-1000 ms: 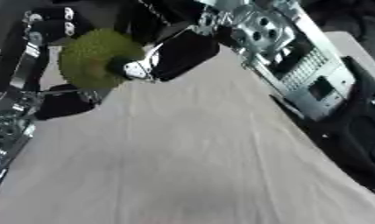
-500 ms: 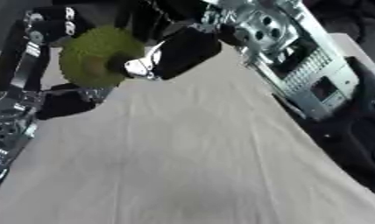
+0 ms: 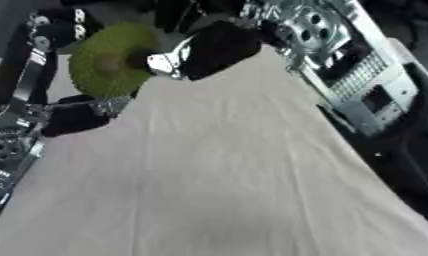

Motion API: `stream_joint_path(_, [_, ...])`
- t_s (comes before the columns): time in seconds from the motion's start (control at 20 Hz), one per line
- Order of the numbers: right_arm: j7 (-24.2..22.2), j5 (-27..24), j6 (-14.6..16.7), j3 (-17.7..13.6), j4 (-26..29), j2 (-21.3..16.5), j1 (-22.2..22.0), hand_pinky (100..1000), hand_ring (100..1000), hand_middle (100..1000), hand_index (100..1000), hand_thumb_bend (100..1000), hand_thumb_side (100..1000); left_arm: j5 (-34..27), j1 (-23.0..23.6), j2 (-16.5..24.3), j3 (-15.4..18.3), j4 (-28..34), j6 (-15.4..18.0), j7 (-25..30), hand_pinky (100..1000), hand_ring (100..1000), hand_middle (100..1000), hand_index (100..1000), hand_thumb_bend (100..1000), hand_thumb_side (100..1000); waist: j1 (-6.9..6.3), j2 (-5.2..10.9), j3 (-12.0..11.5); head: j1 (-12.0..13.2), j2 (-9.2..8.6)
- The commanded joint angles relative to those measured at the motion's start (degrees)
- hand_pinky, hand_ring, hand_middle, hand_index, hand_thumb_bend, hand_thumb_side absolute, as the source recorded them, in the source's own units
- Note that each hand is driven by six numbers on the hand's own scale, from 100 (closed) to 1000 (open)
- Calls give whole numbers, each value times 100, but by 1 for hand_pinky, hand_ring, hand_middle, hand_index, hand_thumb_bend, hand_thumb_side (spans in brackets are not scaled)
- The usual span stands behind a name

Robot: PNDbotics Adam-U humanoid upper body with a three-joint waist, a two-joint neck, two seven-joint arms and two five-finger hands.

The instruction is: Pick up the objects with one hand, pass them to the other hand, and then place them into the box on the other side of the table.

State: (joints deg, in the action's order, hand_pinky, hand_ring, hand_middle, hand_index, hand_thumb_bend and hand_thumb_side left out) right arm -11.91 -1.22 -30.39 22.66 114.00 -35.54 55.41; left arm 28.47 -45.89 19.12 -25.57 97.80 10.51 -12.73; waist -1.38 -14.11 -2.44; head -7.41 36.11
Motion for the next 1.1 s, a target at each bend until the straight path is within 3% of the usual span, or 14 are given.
stream_joint_path(0.05, [73,-9,49,-123,59,-160,53,675,646,542,683,448,154,-18,-72,105,87,76,5,-35,516,572,441,476,332,116,4,173,10,21,-28])
stream_joint_path(1.1, [293,-172,462,-387,59,-432,-112,681,652,547,688,423,151,-309,91,235,277,72,-187,-295,502,570,433,471,310,128,-1,163,41,33,-56])
